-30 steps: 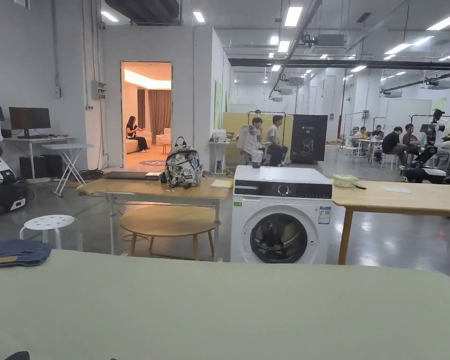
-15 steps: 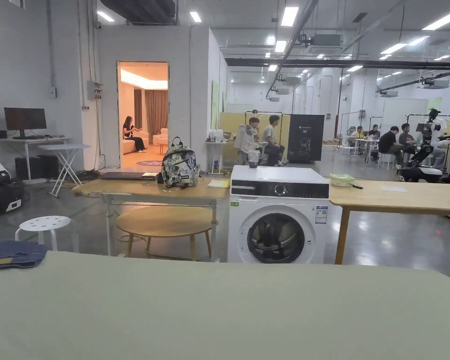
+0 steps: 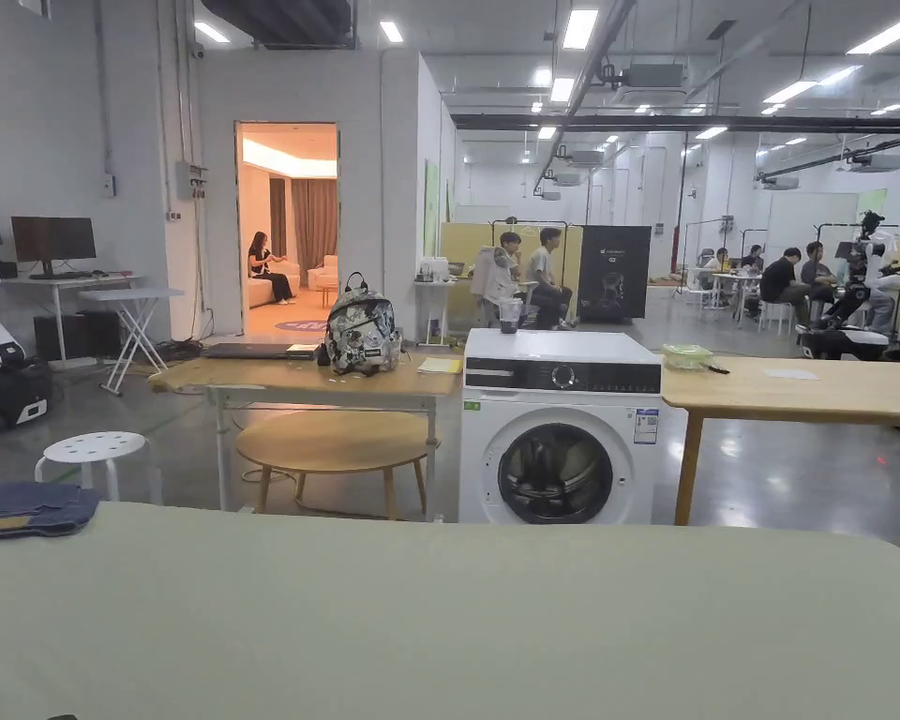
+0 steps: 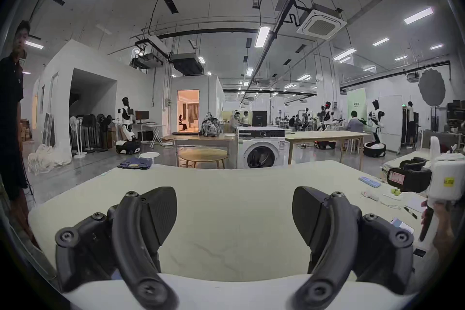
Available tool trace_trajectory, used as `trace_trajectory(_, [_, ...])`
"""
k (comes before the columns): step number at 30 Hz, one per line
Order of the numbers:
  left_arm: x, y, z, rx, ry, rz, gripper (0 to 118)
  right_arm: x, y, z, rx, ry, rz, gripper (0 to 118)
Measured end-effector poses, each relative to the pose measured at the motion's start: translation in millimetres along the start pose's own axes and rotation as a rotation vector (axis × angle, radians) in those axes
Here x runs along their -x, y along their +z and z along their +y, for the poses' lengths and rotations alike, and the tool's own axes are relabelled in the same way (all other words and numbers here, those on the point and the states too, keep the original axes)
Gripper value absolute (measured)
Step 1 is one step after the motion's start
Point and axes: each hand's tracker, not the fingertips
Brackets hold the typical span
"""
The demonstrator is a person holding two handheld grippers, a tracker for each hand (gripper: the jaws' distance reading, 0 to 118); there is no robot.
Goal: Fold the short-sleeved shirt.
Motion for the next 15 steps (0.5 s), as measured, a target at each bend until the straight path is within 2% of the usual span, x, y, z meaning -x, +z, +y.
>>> trace_trajectory(5, [-2.2, -0.7, 0.2, 0.004, -0.001, -0.007, 95, 0.3, -0.1, 2.7, 0.005, -0.025, 0.012, 104])
trace_trajectory(10, [-2.3, -0.3, 0.1, 0.005, 0.002, -0.007, 95, 0.4, -4.7, 0.7, 0.038, 0.006, -0.009, 104])
trace_trajectory(15, [-1.9, -0.6, -0.6, 0.009, 0.008, -0.015, 95, -5.9, -6.9, 0.5, 0.057, -0.081, 0.021, 104])
